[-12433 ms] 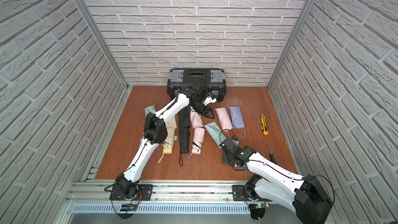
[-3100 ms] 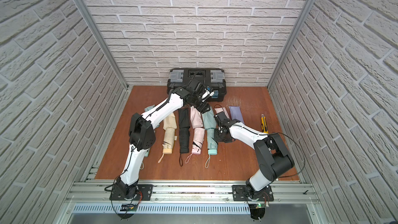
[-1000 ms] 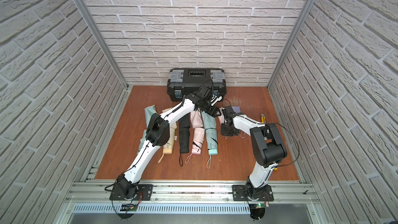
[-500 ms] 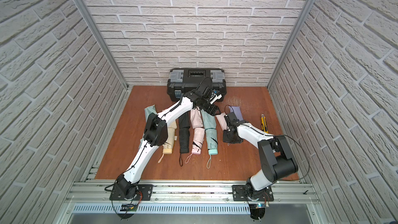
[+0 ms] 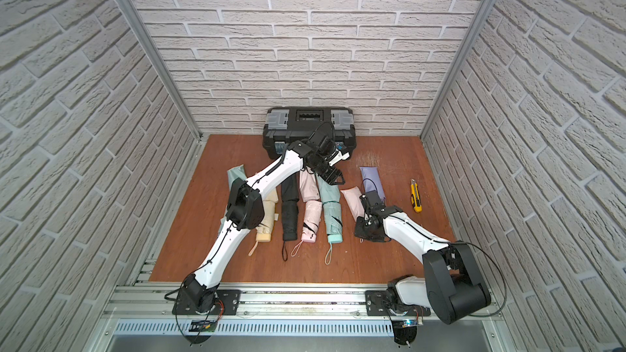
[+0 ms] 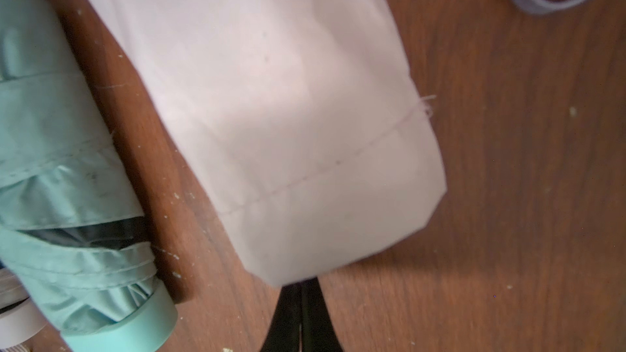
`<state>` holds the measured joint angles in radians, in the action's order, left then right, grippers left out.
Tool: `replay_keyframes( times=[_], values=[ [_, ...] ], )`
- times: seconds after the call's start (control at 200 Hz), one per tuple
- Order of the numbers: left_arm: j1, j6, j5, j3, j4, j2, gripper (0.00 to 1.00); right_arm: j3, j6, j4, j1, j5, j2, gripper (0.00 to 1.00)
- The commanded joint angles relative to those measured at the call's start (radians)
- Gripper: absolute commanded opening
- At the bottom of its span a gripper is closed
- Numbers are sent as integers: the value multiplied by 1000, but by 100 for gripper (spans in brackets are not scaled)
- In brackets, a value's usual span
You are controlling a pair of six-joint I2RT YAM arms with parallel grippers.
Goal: Take umbrellas out of sleeves
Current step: Take out the umbrella from the umbrella sleeve.
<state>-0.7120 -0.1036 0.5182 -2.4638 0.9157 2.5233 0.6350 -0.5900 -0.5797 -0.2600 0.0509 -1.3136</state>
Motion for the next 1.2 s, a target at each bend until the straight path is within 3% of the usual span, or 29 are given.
replay_keyframes(
  times=[0.0, 0.215, 0.455, 0.73, 0.985, 1.2],
  values=[
    [-18, -260, 5, -25, 134, 2, 67, -6, -9, 4, -7, 13, 12, 3],
    [-69, -658, -73, -3, 182, -14, 68, -25, -2, -5, -7, 30, 35, 3],
    [-103, -819, -163, -37, 177, 40, 67, -101, -42, -13, -13, 68, 129, 3],
    [-114, -762, -172, -113, 121, 105, 66, -140, -46, -55, -18, 91, 210, 3],
    [-137, -731, -179, -141, 86, 149, 55, -169, -75, -60, -24, 107, 267, 3],
    [-146, -734, -144, -155, 113, 170, 52, -167, -73, -56, -24, 105, 261, 3]
  ],
)
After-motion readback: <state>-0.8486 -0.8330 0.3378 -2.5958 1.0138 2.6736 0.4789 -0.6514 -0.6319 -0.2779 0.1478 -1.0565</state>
